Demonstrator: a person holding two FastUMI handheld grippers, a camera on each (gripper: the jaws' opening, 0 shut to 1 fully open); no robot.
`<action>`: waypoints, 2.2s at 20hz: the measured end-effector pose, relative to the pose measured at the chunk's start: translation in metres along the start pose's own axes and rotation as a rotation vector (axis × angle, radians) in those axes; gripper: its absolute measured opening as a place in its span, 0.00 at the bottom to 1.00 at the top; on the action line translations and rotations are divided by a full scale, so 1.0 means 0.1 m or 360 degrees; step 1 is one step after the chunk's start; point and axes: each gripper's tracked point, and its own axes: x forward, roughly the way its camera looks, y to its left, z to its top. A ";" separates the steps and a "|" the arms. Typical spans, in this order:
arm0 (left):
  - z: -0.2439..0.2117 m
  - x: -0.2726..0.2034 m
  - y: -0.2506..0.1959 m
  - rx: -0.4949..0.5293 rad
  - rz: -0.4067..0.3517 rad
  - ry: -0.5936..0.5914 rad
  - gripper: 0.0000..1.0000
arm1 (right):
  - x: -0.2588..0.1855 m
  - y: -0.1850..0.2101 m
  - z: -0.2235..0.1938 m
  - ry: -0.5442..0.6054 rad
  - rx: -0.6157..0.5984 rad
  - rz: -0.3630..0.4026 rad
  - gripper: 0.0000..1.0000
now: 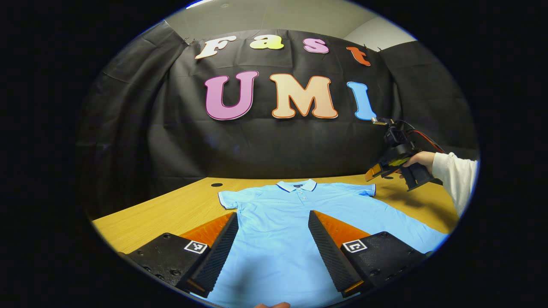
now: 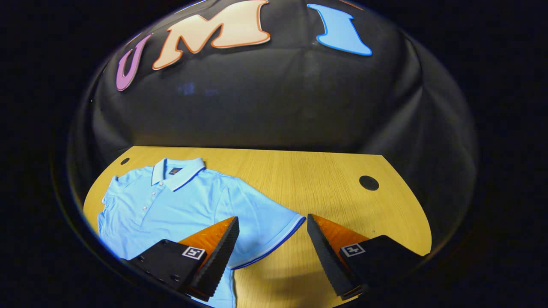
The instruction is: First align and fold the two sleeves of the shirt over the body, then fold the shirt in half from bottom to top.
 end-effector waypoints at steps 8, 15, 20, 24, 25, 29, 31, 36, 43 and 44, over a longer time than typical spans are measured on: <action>-0.01 0.01 0.01 0.0008 0.0007 0.0015 0.98 | 0.32 -0.03 -0.19 0.0084 0.0008 -0.0044 0.97; -0.01 0.02 0.01 0.0010 0.0008 0.0021 0.98 | 0.34 -0.04 -0.18 0.0099 0.0082 -0.0007 0.65; -0.01 0.01 0.01 0.0008 0.0007 0.0018 0.98 | 0.34 -0.02 -0.16 0.0096 0.0104 -0.0009 0.10; -0.01 0.01 0.01 0.0007 0.0008 0.0016 0.98 | 0.21 0.07 0.02 0.0000 0.0016 -0.0026 0.10; -0.01 0.01 0.01 0.0008 0.0008 0.0015 0.98 | 0.14 0.15 0.11 -0.0042 0.0003 -0.0009 0.10; -0.01 0.01 0.02 0.0009 0.0014 0.0014 0.98 | -0.14 0.77 0.38 -0.0157 0.0065 0.0226 0.10; 0.00 0.01 0.02 0.0008 0.0015 0.0008 0.98 | -0.19 1.08 0.39 -0.0163 0.0095 0.0347 0.10; 0.00 0.00 0.02 0.0006 0.0015 -0.0004 0.98 | -0.21 1.73 0.16 -0.0076 0.0138 0.0588 0.10; 0.01 0.00 0.01 0.0006 0.0013 -0.0006 0.98 | -0.29 2.04 0.09 -0.0008 0.0204 0.0733 0.72; 0.01 0.01 0.02 0.0006 0.0013 -0.0006 0.98 | -0.33 2.04 0.10 -0.0011 0.0204 0.0739 0.84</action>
